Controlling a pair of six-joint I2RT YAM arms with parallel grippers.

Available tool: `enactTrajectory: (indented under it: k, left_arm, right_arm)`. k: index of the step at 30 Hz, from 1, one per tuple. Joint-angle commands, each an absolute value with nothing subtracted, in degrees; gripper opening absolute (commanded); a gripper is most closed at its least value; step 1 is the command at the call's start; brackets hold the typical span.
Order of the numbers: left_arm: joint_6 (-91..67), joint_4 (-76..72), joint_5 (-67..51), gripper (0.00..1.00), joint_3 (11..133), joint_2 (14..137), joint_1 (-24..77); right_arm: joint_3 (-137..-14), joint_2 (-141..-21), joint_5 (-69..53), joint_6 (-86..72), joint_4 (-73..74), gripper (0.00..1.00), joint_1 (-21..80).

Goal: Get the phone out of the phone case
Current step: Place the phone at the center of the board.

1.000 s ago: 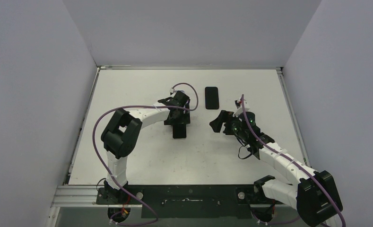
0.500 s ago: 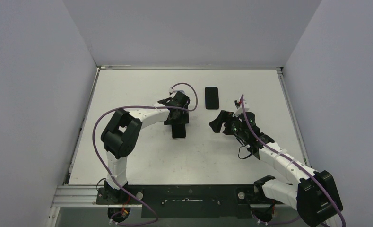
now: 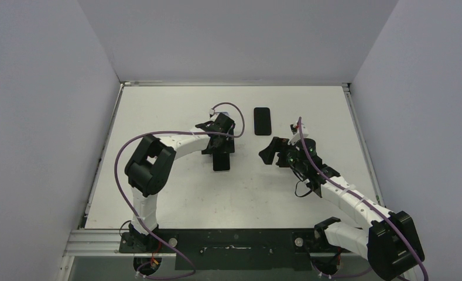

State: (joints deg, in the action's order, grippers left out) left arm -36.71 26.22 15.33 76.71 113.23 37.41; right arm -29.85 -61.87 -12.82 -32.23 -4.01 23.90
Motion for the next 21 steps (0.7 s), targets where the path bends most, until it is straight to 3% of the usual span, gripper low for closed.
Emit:
enactTrajectory:
  k: [1, 4, 13, 21]
  left_arm:
    - [-35.8, 30.1, 17.1, 0.88, 75.7, 109.0, 37.1]
    - [-35.0, 30.9, 18.2, 0.97, 75.0, 104.7, 36.7]
    - [-29.1, 23.3, 20.5, 0.97, 62.8, 82.7, 34.3]
    - [-26.7, 12.1, 12.6, 0.97, 45.9, 60.9, 24.8]
  right_arm:
    - [-32.6, -61.2, -11.6, -29.0, -4.3, 1.0, 23.3]
    - [-35.2, -62.0, -10.1, -26.5, -2.9, 1.0, 23.1]
    - [-38.6, -62.9, -3.9, -34.6, -4.4, 1.0, 19.7]
    - [-40.3, -68.3, -0.9, -32.9, -9.9, 1.0, 16.8]
